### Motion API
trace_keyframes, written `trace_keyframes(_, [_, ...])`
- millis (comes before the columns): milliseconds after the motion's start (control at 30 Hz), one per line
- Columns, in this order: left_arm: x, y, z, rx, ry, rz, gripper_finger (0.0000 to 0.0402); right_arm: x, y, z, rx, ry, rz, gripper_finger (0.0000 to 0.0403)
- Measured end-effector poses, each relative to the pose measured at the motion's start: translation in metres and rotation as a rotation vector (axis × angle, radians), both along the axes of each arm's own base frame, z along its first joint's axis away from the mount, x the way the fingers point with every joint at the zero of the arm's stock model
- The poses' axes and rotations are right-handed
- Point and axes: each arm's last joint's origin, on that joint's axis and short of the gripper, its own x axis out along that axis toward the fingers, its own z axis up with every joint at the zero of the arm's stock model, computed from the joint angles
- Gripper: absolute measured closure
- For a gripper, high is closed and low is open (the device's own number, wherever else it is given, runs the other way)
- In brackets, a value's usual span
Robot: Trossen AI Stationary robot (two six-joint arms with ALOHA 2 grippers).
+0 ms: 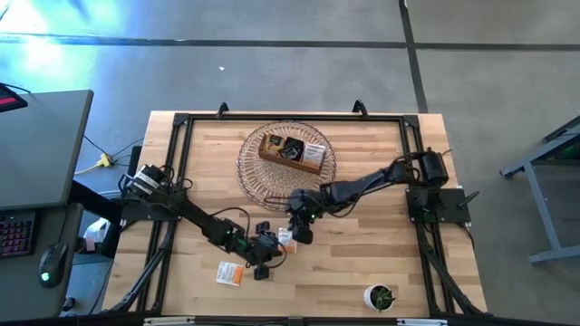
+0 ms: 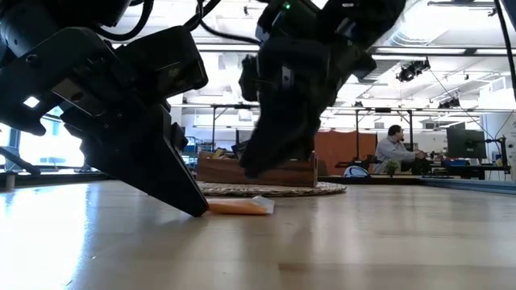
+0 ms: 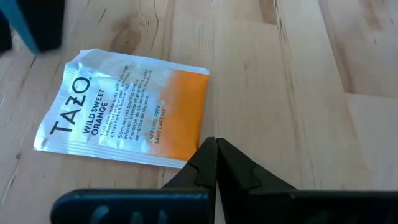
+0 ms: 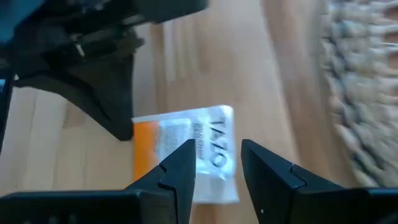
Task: Pick & Place Tea
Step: Put the white tea bag into the right section of the wooden organizer
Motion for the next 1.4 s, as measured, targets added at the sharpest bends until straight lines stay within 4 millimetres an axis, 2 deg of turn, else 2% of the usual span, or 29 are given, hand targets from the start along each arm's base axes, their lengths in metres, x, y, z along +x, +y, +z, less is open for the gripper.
trace_keyframes(167, [0.000, 0.000, 0.000, -0.003, -0.006, 0.001, 0.0401, -0.011, -0.012, -0.010, 0.002, 0.152, -0.050, 0.0277])
trace_keyframes(300, [0.001, 0.000, 0.001, -0.008, -0.016, 0.002, 0.0401, -0.013, -0.013, -0.015, 0.009, 0.142, -0.055, 0.0277])
trace_keyframes(533, [0.003, -0.002, 0.004, -0.009, -0.055, -0.021, 0.0401, -0.007, -0.011, -0.012, 0.043, 0.073, -0.025, 0.0277])
trace_keyframes(633, [-0.001, -0.006, 0.015, 0.021, -0.083, -0.070, 0.0401, -0.008, -0.011, -0.012, 0.038, 0.083, -0.027, 0.0277])
trace_keyframes(733, [-0.001, -0.007, 0.026, 0.045, -0.130, -0.047, 0.0401, -0.007, -0.011, -0.012, 0.035, 0.075, -0.026, 0.0277])
trace_keyframes(867, [-0.003, 0.000, 0.021, 0.127, -0.102, 0.030, 0.0401, -0.007, -0.010, -0.011, 0.040, 0.071, -0.020, 0.0277])
trace_keyframes(1133, [0.003, 0.003, 0.005, 0.089, -0.068, 0.064, 0.0401, -0.007, -0.007, -0.011, 0.053, 0.071, -0.013, 0.0277])
trace_keyframes(1400, [0.003, 0.002, 0.001, 0.077, -0.055, 0.070, 0.0401, -0.009, 0.012, -0.011, 0.083, 0.084, -0.001, 0.0277])
